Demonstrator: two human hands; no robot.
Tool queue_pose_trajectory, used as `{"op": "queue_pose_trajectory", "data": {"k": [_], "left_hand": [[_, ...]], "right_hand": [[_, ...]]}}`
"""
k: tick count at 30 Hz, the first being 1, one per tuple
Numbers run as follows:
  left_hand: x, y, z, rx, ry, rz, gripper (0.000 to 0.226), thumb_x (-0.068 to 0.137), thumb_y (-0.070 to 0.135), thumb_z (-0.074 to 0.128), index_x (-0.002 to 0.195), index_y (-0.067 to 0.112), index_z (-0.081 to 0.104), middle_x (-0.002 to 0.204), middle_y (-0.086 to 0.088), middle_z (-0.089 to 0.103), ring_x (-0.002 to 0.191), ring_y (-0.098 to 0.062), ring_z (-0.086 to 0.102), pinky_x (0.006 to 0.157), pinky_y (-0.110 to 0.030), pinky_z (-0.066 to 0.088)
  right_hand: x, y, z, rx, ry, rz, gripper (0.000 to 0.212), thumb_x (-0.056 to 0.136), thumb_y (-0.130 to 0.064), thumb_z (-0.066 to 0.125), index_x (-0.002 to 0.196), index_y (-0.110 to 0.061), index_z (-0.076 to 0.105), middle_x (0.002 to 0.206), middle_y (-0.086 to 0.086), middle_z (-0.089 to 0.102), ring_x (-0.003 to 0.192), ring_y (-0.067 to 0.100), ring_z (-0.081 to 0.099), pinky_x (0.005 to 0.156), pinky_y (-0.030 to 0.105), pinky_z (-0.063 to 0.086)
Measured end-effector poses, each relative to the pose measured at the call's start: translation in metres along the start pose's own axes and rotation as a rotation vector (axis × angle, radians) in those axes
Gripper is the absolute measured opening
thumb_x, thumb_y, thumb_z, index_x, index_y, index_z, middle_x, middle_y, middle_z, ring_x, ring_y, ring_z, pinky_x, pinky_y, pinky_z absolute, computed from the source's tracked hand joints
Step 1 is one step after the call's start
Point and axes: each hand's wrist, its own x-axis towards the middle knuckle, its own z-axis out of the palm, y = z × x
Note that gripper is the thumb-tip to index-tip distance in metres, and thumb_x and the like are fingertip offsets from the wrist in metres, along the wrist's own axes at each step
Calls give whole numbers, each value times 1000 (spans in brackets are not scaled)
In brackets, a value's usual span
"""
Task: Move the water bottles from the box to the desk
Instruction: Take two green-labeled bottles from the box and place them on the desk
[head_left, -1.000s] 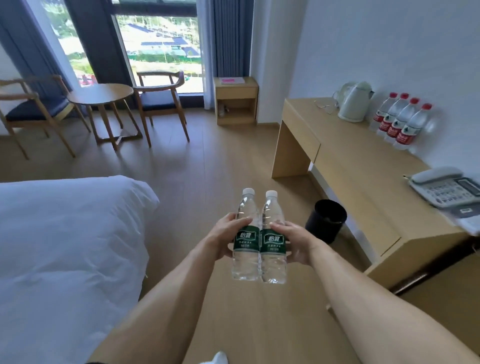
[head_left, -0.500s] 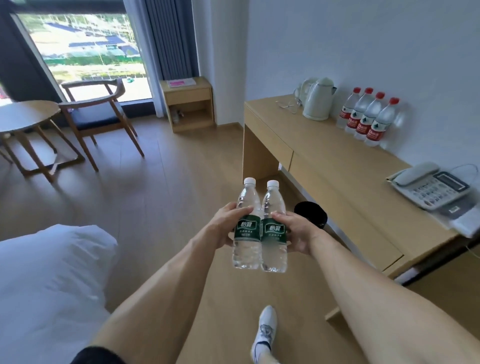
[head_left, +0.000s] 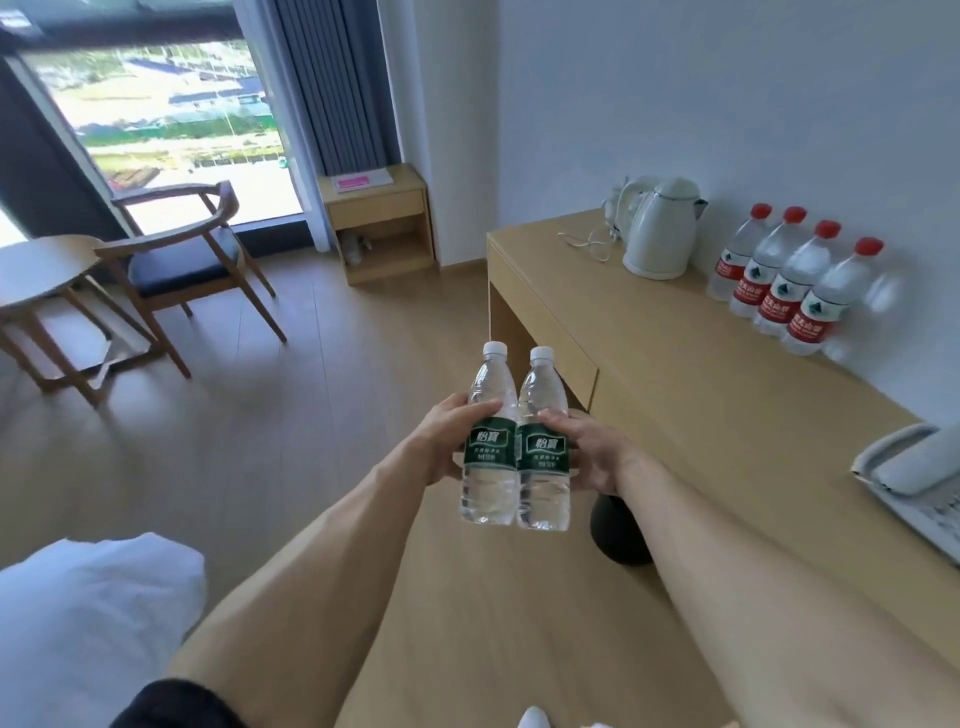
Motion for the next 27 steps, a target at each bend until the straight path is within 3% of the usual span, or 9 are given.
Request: {"op": "queue_pose_trajectory", "data": {"k": [6, 9, 12, 14, 17, 21, 24, 27], "left_hand": [[72, 53, 38, 45, -96, 43, 31, 89, 40, 71, 117, 30, 62, 102, -5, 72, 92, -25, 72, 67, -51, 60], [108, 74, 65, 62, -188, 70, 34, 87, 39, 71, 118, 28, 62, 93, -4, 73, 80, -23, 73, 66, -47, 59], [148, 95, 95, 64, -302, 83, 33, 88, 35, 72, 118, 25, 63, 93, -5, 74, 76, -22, 74, 66, -44, 59], [175, 110, 118, 75, -395, 77, 34, 89, 34, 72, 120, 25, 62, 101, -9, 72, 85, -26, 72, 71, -47, 60], [214, 131, 152, 147, -550, 112, 38, 92, 36, 71, 125, 27, 57, 105, -9, 68, 85, -24, 70, 67, -48, 59], [253, 158, 191, 217, -723, 129, 38, 95, 34, 68, 128, 24, 53, 108, -14, 66, 96, -36, 70, 77, -69, 55], [273, 173, 218, 270, -807, 123, 38, 96, 30, 67, 129, 21, 52, 110, -17, 66, 107, -43, 67, 80, -76, 50], [284, 180, 244, 307, -899, 132, 39, 96, 28, 67, 130, 21, 51, 109, -17, 67, 102, -40, 68, 83, -74, 51]], "right_hand": [[31, -39, -56, 86, 84, -83, 46, 94, -32, 66, 132, -9, 53, 122, 23, 64, 108, 40, 63, 98, 65, 47], [37, -51, -89, 117, 205, -129, 45, 91, -33, 70, 127, -11, 55, 114, 17, 67, 98, 34, 66, 88, 58, 55], [42, -59, -125, 161, 299, -143, 46, 87, -37, 73, 124, -15, 57, 113, 15, 66, 99, 34, 65, 83, 55, 56], [45, -65, -147, 179, 374, -162, 43, 86, -39, 74, 120, -18, 59, 112, 14, 65, 100, 34, 64, 90, 56, 51], [49, -75, -180, 230, 507, -197, 48, 85, -38, 76, 126, -20, 58, 121, 16, 65, 111, 39, 63, 96, 66, 47], [49, -88, -205, 310, 669, -203, 58, 77, -36, 81, 129, -23, 59, 123, 18, 67, 115, 41, 63, 98, 70, 44], [45, -90, -217, 383, 780, -233, 64, 66, -36, 84, 125, -26, 60, 116, 14, 72, 108, 38, 68, 92, 68, 50], [40, -85, -223, 443, 880, -272, 44, 82, -23, 79, 122, -25, 61, 116, 12, 71, 105, 32, 69, 90, 60, 55]]}}
